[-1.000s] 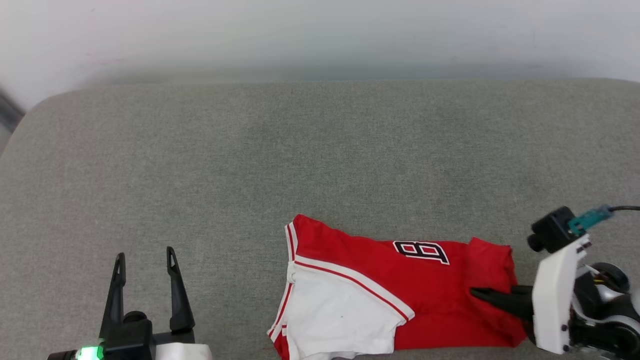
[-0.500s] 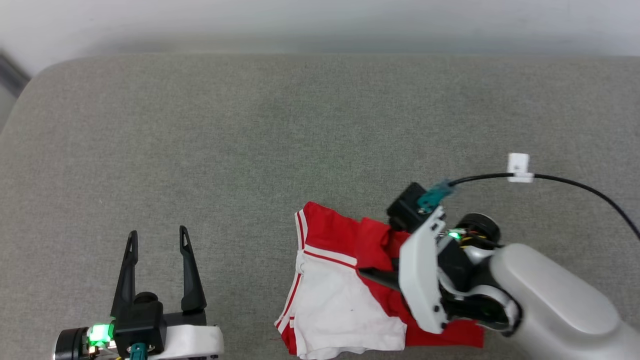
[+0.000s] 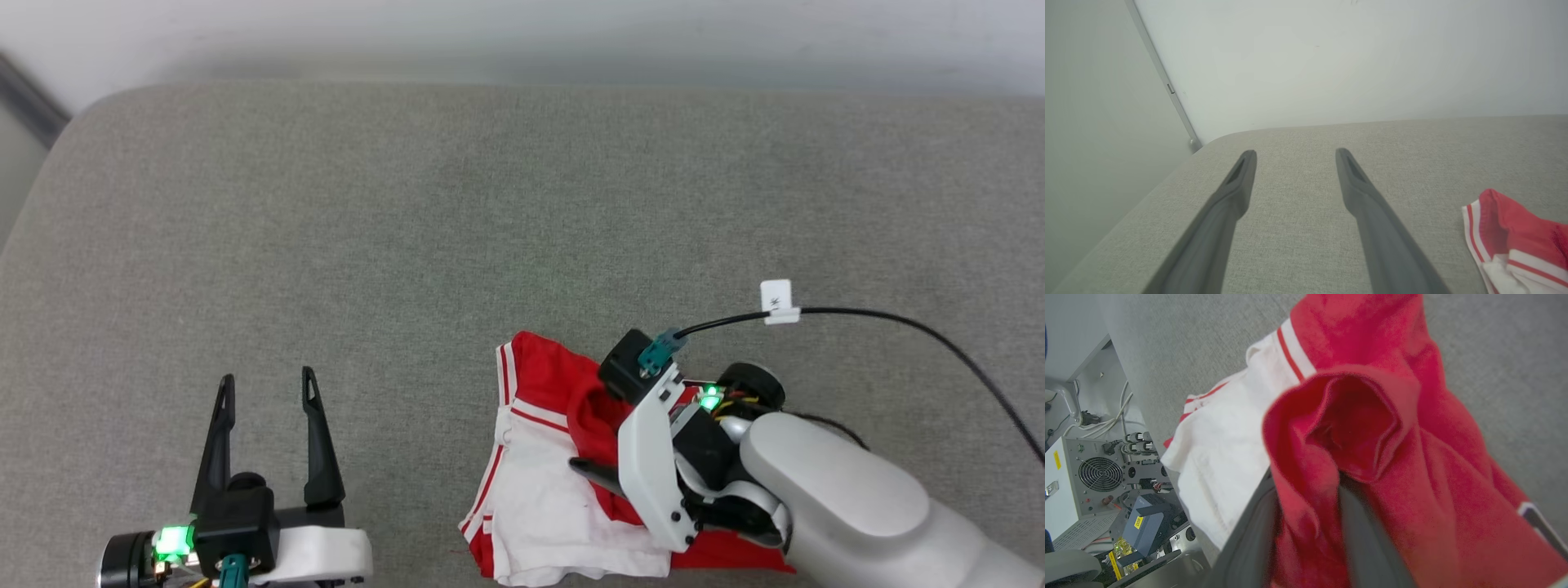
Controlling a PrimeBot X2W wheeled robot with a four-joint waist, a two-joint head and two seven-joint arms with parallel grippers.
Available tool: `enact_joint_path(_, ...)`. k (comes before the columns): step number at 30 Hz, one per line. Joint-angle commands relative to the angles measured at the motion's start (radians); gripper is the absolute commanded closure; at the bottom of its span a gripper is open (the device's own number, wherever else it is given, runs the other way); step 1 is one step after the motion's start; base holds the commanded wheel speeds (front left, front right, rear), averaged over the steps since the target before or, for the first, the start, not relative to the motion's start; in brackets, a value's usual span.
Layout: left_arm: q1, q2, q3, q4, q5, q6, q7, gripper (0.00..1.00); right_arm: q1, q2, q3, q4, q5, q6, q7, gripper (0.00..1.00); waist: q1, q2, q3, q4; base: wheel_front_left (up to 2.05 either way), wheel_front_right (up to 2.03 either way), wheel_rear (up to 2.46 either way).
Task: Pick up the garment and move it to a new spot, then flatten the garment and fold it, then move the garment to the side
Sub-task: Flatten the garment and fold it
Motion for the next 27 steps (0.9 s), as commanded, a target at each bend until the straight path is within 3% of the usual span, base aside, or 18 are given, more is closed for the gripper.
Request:
enact_joint_path(1, 0.015, 0.001, 0.006, 0.003, -0.003, -0.001, -0.002, 0.00, -0.023, -0.019, 0.003, -0.021, 0.009, -0.001, -0.033, 0.00, -0.0001, 0.0000, -0.018, -0.007, 0.00, 0.00, 0.00)
enact_joint_path(6, 0.050, 0.009, 0.019, 0.000, -0.003, 0.003, -0.002, 0.00, -0.052, -0.095, -0.058, -0.095, -0.038, -0.001, -0.214, 0.00, -0.0001, 0.0000, -0.061, -0.037, 0.00, 0.00, 0.00)
enact_joint_path(12, 0.069, 0.013, 0.037, -0.006, -0.004, 0.002, -0.002, 0.00, 0.001, -0.117, -0.288, -0.064, -0.206, -0.001, -0.517, 0.00, -0.0001, 0.0000, -0.096, -0.068, 0.00, 0.00, 0.00)
enact_joint_path(19, 0.096, 0.014, 0.036, -0.008, -0.002, -0.008, -0.002, 0.00, 0.163, -0.070, -0.593, -0.034, -0.431, -0.001, -0.771, 0.00, -0.0001, 0.0000, -0.132, -0.097, 0.00, 0.00, 0.00)
enact_joint_path(27, 0.132, 0.009, 0.045, -0.021, -0.014, -0.020, -0.002, 0.00, 0.406, 0.061, -0.886, -0.189, -0.606, -0.001, -0.811, 0.00, -0.0001, 0.0000, -0.158, -0.126, 0.00, 0.00, 0.00)
